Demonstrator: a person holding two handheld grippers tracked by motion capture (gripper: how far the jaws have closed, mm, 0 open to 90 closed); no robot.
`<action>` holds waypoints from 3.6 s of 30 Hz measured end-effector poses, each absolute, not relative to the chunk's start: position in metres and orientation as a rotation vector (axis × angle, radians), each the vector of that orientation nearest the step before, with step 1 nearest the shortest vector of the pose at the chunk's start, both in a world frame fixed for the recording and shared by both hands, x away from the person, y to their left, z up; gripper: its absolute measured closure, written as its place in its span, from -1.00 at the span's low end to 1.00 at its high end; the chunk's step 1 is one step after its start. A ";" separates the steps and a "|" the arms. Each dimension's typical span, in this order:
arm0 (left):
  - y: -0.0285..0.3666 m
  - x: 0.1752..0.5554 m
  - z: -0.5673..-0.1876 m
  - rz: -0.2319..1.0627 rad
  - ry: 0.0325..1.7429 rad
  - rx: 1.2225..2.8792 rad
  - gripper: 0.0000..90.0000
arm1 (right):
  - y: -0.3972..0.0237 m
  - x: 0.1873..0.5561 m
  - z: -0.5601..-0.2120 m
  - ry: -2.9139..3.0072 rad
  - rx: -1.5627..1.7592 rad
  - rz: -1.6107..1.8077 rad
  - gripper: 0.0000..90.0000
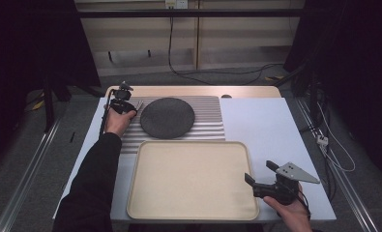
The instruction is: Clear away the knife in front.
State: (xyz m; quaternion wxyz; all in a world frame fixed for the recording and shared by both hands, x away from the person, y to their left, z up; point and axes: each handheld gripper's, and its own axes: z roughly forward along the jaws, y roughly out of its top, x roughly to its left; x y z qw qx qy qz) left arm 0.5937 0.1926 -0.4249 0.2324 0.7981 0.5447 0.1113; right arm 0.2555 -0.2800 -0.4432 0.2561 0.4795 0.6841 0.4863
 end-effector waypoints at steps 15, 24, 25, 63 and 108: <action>0.195 0.573 -0.408 0.318 1.404 2.191 0.78 | -0.280 0.255 -0.443 1.855 1.299 1.318 -0.86; 0.193 0.560 -0.401 0.324 1.354 2.180 0.78 | -0.280 0.254 -0.442 1.852 1.299 1.316 -0.86; 0.192 0.559 -0.400 0.323 1.349 2.180 0.78 | -0.280 0.254 -0.443 1.852 1.301 1.315 -0.86; 0.166 0.482 -0.364 0.296 1.128 2.172 0.78 | -0.279 0.249 -0.440 1.844 1.295 1.305 -0.86; 0.125 0.391 -0.393 0.211 1.043 2.234 0.78 | -0.276 0.250 -0.439 1.857 1.278 1.299 -0.85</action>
